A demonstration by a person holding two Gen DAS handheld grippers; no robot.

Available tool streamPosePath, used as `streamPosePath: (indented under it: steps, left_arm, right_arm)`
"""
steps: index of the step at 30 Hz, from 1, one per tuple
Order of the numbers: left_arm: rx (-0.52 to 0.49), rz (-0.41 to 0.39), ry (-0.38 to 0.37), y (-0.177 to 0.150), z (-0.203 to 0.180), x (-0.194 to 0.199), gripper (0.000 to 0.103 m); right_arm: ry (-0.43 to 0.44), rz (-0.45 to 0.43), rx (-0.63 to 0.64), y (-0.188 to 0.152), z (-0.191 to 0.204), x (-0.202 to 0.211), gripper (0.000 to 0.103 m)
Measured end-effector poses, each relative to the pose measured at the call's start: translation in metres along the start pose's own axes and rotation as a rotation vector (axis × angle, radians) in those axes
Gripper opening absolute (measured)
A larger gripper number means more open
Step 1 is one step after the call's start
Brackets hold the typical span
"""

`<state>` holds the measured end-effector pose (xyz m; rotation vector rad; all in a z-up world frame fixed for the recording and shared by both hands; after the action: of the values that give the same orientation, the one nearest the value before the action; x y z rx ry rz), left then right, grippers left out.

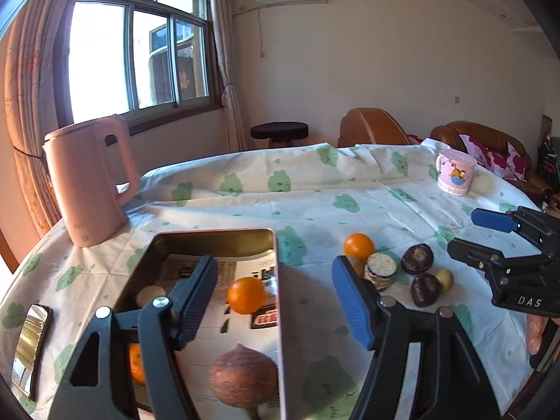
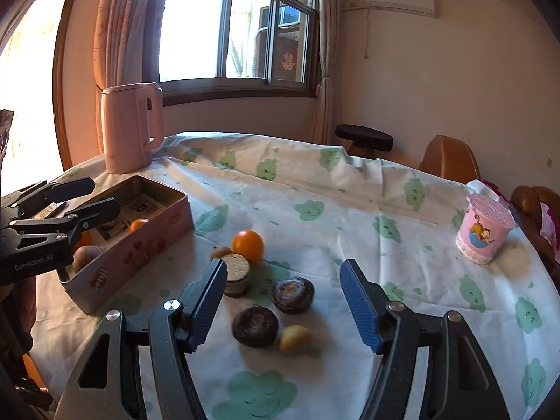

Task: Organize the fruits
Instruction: 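Grasp the small yellow fruit with the right tool while the left tool grasps the dark round cake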

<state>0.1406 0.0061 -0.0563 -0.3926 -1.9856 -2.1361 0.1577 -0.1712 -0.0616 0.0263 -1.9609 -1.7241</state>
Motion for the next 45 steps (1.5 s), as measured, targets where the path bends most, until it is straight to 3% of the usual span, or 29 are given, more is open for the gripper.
streamPosePath:
  steps: [5, 8, 10, 12, 15, 27, 30, 33, 41, 45]
  left_arm:
    - [-0.023, 0.049, -0.054, -0.006, -0.039, -0.017, 0.07]
    - [-0.036, 0.071, -0.066, -0.01, -0.053, -0.024, 0.07]
    - [-0.036, 0.083, -0.076, -0.013, -0.058, -0.027, 0.07]
    - [-0.039, 0.091, -0.078, -0.014, -0.059, -0.029, 0.07]
    - [-0.036, 0.094, -0.083, -0.015, -0.06, -0.029, 0.07]
    - [-0.044, 0.104, -0.116, -0.016, -0.071, -0.029, 0.07]
    - [-0.058, 0.113, -0.138, -0.017, -0.08, -0.031, 0.07]
    - [-0.072, 0.127, -0.154, -0.018, -0.088, -0.034, 0.07]
    - [-0.091, 0.204, -0.24, -0.024, -0.114, -0.047, 0.07]
    - [-0.101, 0.239, -0.263, -0.028, -0.123, -0.053, 0.061]
  right_arm:
    - [-0.003, 0.085, -0.019, -0.024, -0.026, -0.003, 0.068]
    - [0.033, 0.128, -0.036, -0.029, -0.029, -0.011, 0.063]
    - [0.065, 0.15, -0.042, -0.032, -0.026, -0.016, 0.053]
    - [0.096, 0.176, -0.038, -0.036, -0.019, -0.02, 0.052]
    - [0.115, 0.207, -0.01, -0.041, -0.012, -0.025, 0.043]
    - [0.169, 0.26, -0.06, -0.047, -0.015, -0.027, 0.039]
    - [0.172, 0.305, -0.053, -0.053, -0.013, -0.037, 0.03]
    - [0.171, 0.277, -0.064, -0.05, -0.015, -0.034, 0.029]
    - [0.038, 0.176, -0.133, -0.035, -0.046, -0.023, 0.029]
    - [0.027, 0.171, -0.148, -0.033, -0.049, -0.026, 0.029]
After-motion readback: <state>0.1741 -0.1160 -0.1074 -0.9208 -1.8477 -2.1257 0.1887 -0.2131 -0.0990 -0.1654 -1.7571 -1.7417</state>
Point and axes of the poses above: each gripper's, at about its wrist camera, not at the fingertips, and x roughly against the way its jaws point, z to its left, y to its top, the point moved 5 cm from there along -x, roughly the way its jaws point, and after that the axes turned 11 degrees about -z, right-handed, at the moved point
